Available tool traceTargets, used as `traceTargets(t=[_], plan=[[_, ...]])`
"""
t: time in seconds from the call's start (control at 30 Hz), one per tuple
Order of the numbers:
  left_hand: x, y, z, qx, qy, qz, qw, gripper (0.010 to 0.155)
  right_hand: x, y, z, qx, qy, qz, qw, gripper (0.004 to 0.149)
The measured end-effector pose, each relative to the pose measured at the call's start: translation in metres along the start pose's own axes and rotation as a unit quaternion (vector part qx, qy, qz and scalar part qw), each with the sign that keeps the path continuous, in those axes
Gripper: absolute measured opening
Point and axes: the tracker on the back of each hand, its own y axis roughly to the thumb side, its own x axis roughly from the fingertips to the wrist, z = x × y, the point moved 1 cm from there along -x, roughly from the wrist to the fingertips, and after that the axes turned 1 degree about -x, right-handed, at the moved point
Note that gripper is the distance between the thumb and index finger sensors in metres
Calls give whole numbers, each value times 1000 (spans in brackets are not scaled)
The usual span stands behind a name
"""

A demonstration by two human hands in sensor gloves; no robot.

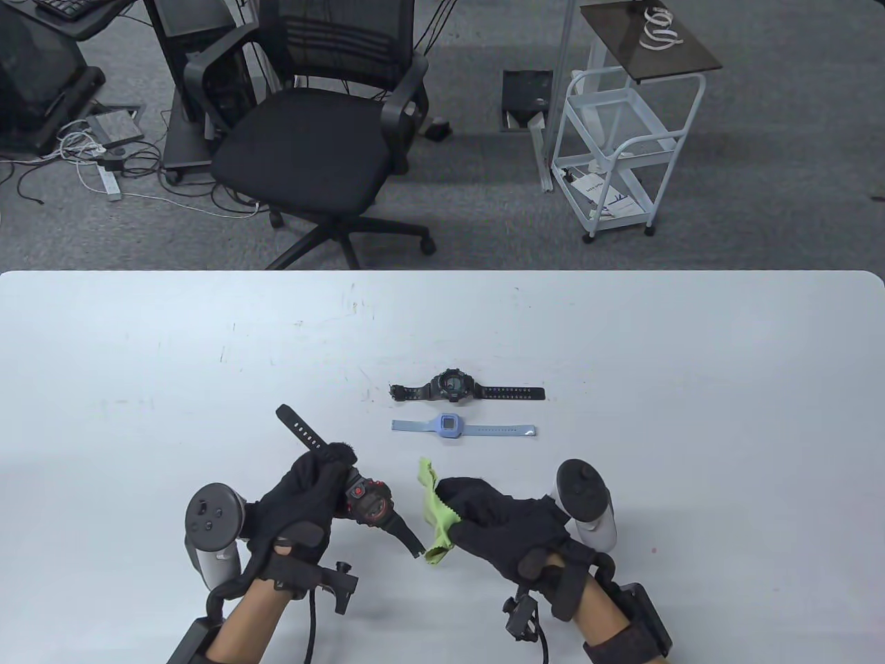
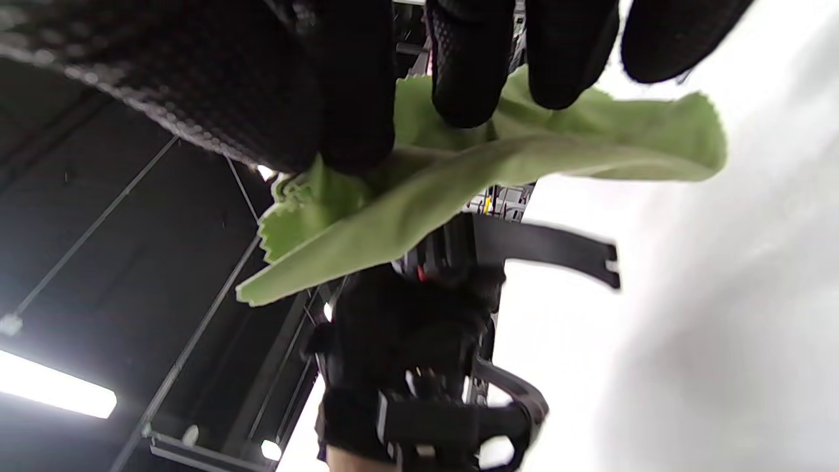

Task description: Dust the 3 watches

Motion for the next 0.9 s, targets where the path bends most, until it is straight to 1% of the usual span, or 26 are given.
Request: traceTargets(t=[0.07, 0.17, 0.23, 0.3, 0.37, 0.43, 0.47, 0.5, 0.53, 0.63, 0.7, 0.8, 0.87, 0.9], plan=[[1, -1, -4, 2, -1, 2, 1000, 47, -2, -1, 12, 21, 20, 5, 1000, 40], [2, -1, -10, 3, -4, 2, 1000, 46, -3, -2, 23, 50, 31, 2, 998, 40], [3, 0, -12, -3, 0, -5, 1000, 45, -3, -2, 27, 59, 28, -2, 998, 43], [4, 0, -14, -5, 2, -8, 1000, 45, -3, -4, 29, 50, 20, -10, 998, 46], [6, 1, -15, -1, 5, -8, 1000, 45, -2, -8, 29, 24, 3, -7, 1000, 49], [7, 0, -18, 5, 6, -7, 1000, 45, -1, -12, 27, 6, -49, -2, 999, 48], [8, 0, -20, 9, 5, -5, 1000, 45, 0, -12, 26, 6, -68, -3, 998, 46], [9, 0, -21, 13, 5, -4, 1000, 45, 0, -12, 26, 11, -84, -5, 996, 42], [9, 0, -23, 20, 1, -2, 1000, 45, 1, -12, 25, 34, -95, 3, 995, 41], [10, -1, -25, 30, -4, 3, 1000, 45, 2, -13, 24, 49, -109, 12, 993, 44], [11, -1, -27, 37, -10, 6, 999, 45, 3, -13, 20, 47, -139, 19, 989, 43], [11, 0, -28, 35, -17, 2, 999, 45, 5, -16, 15, 45, -144, 43, 988, 58], [11, 1, -29, 27, -21, -8, 999, 45, 4, -19, 14, 40, -129, 61, 989, 69], [11, 2, -29, 24, -21, -10, 999, 45, 4, -20, 14, 41, -128, 62, 989, 68]])
